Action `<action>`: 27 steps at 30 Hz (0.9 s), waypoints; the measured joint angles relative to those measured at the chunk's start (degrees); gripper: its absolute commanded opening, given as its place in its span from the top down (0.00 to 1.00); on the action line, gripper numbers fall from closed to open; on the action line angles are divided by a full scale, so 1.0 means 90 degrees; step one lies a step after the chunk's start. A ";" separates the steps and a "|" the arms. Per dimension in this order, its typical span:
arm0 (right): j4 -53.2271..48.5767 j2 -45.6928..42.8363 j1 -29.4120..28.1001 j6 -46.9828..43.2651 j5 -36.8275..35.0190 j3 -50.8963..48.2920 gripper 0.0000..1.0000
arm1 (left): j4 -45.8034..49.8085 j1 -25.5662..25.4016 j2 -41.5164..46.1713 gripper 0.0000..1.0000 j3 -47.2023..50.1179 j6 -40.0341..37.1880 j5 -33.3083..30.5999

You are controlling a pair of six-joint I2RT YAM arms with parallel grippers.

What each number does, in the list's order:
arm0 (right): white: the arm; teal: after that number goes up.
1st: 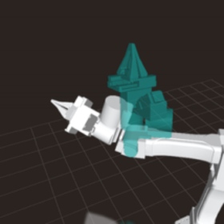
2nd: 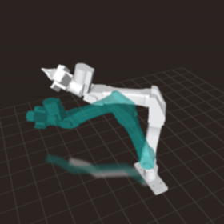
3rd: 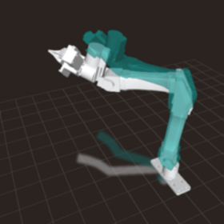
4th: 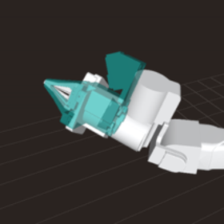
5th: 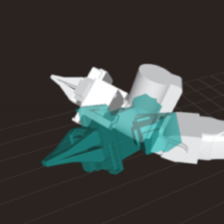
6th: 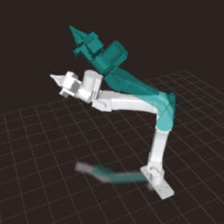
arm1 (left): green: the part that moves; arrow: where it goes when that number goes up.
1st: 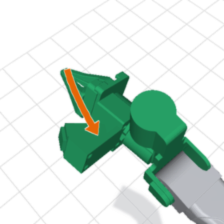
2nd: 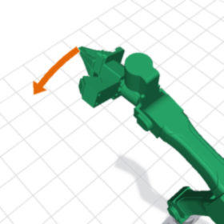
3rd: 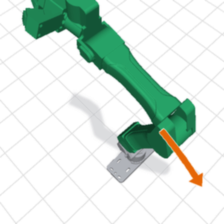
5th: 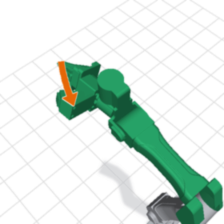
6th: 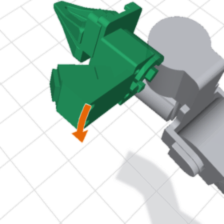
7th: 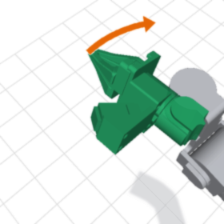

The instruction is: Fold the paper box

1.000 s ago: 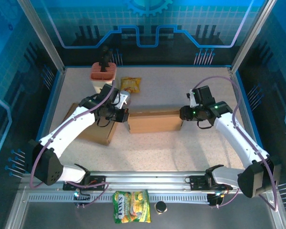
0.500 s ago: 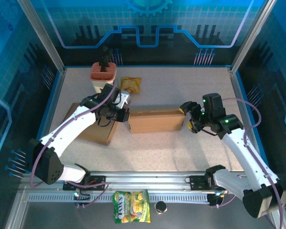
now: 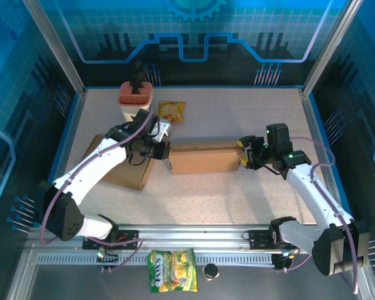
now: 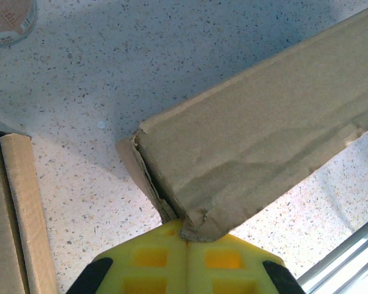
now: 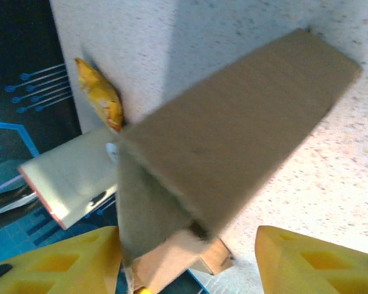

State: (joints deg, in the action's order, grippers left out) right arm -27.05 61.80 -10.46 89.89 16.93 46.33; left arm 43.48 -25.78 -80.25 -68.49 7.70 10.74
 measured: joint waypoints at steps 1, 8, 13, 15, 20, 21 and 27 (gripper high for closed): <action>0.0066 -0.0046 0.0005 -0.0017 0.0010 -0.0117 0.46 | 0.0029 0.0000 -0.0034 1.00 -0.0019 0.0017 0.0000; 0.0236 -0.0202 0.0175 -0.0398 0.0126 -0.0355 0.52 | 0.0192 0.0007 -0.0104 0.61 -0.0155 0.0291 0.0005; 0.0250 -0.0119 0.0282 -0.0695 0.0177 -0.0355 0.52 | 0.0279 0.0189 -0.0056 0.53 -0.0355 0.0697 0.0313; 0.0253 -0.0107 0.0284 -0.0765 0.0197 -0.0355 0.52 | 0.0236 0.0342 -0.0015 0.53 -0.0423 0.0882 0.0544; 0.0250 -0.0102 0.0284 -0.0865 0.0243 -0.0355 0.52 | 0.0073 0.0646 -0.0007 0.52 -0.0449 0.1205 0.0889; 0.0250 -0.0102 0.0284 -0.0877 0.0243 -0.0355 0.52 | 0.0029 0.0661 -0.0012 0.52 -0.0449 0.1241 0.0937; 0.0250 -0.0112 0.0284 -0.0882 0.0240 -0.0359 0.52 | -0.0250 0.0733 -0.0233 0.55 -0.0452 0.1394 0.1141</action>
State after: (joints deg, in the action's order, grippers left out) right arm -24.80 60.80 -7.90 81.95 19.09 43.09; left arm 41.23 -19.18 -82.35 -72.55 20.25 21.02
